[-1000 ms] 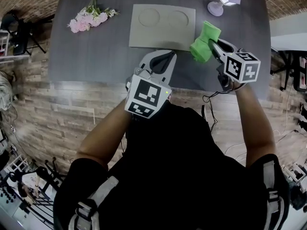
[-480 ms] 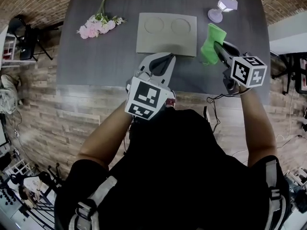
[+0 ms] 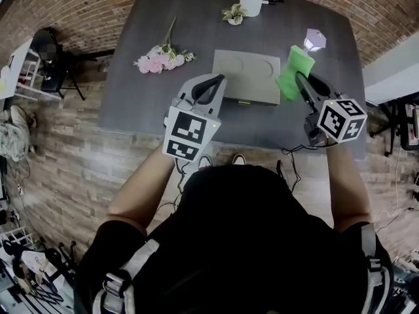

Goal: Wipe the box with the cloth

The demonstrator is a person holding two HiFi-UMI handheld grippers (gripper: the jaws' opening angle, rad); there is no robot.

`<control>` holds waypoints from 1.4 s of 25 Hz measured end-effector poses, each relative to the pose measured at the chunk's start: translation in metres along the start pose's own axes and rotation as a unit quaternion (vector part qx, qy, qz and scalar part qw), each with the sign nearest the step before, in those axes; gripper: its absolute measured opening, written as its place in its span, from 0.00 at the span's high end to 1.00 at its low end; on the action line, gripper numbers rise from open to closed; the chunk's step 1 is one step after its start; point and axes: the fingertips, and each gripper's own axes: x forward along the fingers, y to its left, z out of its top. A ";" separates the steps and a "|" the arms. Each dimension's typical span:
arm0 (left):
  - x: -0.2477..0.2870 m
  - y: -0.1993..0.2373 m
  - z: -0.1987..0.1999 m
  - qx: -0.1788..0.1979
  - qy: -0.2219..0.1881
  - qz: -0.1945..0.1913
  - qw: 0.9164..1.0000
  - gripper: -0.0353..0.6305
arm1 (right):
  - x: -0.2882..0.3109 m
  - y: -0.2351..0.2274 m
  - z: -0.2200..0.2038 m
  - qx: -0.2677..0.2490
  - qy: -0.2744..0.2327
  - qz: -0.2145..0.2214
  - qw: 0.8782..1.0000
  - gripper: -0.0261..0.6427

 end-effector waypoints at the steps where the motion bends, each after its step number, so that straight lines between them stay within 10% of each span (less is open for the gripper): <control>1: -0.003 0.005 0.002 0.003 -0.003 0.003 1.000 0.93 | 0.001 0.004 0.005 -0.004 -0.005 0.000 1.000 0.88; 35: -0.022 0.037 0.035 -0.014 -0.060 -0.003 0.998 0.93 | -0.019 0.021 0.039 -0.049 -0.045 -0.044 0.997 0.88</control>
